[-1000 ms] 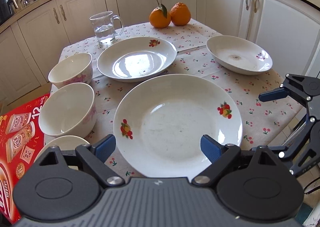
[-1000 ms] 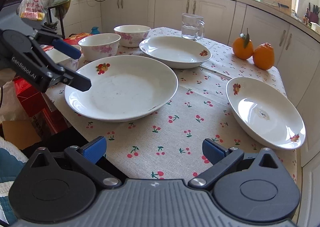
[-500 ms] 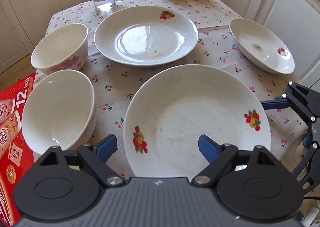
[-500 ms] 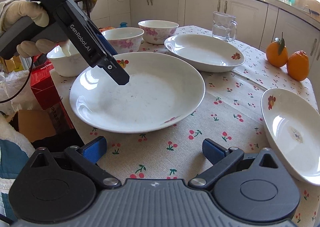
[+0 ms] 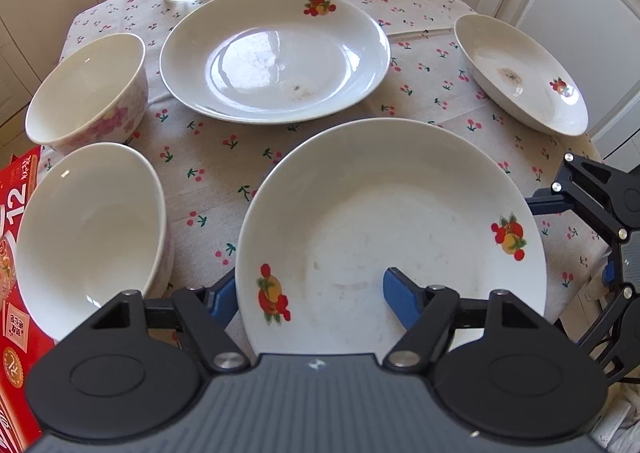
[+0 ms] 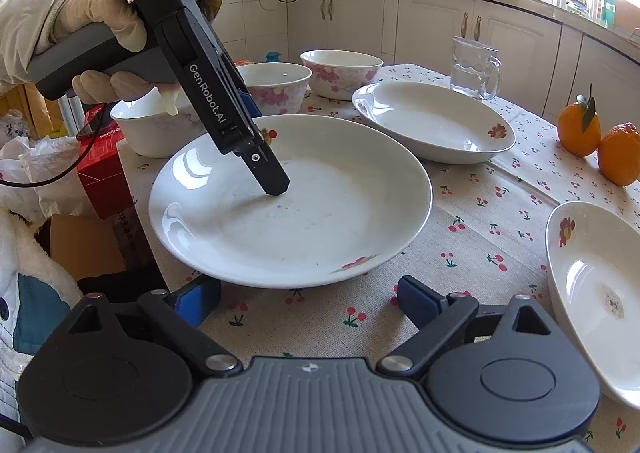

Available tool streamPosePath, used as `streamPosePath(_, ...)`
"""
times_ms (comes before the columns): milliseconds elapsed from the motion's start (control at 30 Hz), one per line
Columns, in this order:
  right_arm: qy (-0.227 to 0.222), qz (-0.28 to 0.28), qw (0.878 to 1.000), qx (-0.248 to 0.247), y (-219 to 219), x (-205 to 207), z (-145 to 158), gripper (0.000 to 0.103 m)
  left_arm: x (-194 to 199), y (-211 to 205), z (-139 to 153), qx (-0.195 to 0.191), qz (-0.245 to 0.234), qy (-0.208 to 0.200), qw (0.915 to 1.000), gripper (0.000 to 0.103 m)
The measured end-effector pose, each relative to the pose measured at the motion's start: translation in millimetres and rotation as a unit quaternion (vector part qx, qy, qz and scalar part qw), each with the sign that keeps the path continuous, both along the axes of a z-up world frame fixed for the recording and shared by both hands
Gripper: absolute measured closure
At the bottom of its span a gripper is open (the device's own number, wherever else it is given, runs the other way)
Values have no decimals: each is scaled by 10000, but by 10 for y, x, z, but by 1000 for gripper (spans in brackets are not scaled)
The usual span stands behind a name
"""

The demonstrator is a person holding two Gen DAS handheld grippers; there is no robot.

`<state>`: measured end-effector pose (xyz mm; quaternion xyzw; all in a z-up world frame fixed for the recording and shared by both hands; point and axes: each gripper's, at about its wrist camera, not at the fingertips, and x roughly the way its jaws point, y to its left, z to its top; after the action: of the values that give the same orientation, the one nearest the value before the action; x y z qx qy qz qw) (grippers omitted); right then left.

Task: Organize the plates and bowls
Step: 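Grip the fruit-decal plate's rim with the left tool and lift it, then carry the fruit-decal plate over the stained plate and lower it on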

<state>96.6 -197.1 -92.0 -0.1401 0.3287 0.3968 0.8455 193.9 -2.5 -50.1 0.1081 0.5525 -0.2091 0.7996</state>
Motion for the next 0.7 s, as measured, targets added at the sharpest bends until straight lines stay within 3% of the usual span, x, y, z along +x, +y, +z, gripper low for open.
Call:
streamPosePath(200,-27,265,9996,26,33,-12,15,14,16,-13,6,55,-125,45,9999,31)
streamPosePath(400,-5,349,9994,15,50,1,23,14,35,-18,3,31,-162,122,9998,31)
streamPosePath(533,14,342,9994,-39,43,1,39,14,82,14,14,-216,-78,311,9993,31)
streamPosePath(700,13,330,9994,-84,-2,4,41,14,93,-70,0,-150,-272,279,9991,31)
